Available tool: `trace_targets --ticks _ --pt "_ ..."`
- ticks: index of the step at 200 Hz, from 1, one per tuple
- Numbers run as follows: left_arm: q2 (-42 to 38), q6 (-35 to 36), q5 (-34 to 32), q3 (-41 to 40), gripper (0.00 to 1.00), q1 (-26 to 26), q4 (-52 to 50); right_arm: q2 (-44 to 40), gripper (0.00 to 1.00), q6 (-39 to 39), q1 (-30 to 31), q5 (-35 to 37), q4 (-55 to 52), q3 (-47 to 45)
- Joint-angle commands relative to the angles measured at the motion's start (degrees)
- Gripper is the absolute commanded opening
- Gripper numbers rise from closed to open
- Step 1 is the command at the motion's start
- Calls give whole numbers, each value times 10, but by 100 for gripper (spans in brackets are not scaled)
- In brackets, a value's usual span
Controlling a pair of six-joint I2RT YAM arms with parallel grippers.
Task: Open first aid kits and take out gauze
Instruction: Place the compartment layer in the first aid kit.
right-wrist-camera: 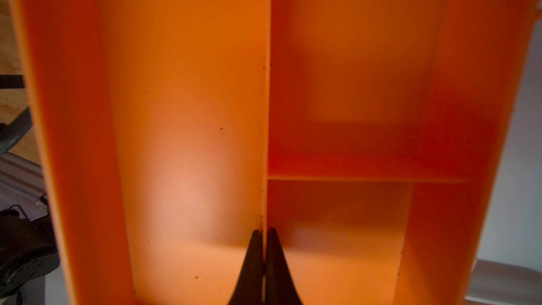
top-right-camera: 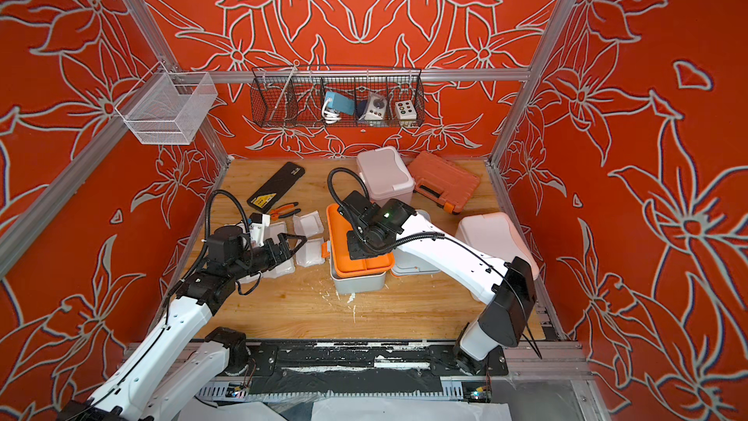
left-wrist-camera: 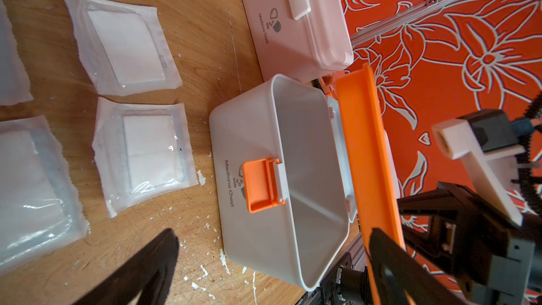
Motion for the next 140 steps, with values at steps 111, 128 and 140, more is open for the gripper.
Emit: trace_targets --ticks 111,128,140 --pt "-11 14 36 -4 98 31 9 107 0 74 42 80 -67 71" --pt "-10 15 36 -3 98 33 8 113 0 78 43 82 -65 72" --pt "-10 16 36 -3 98 34 8 118 0 77 43 86 -66 76"
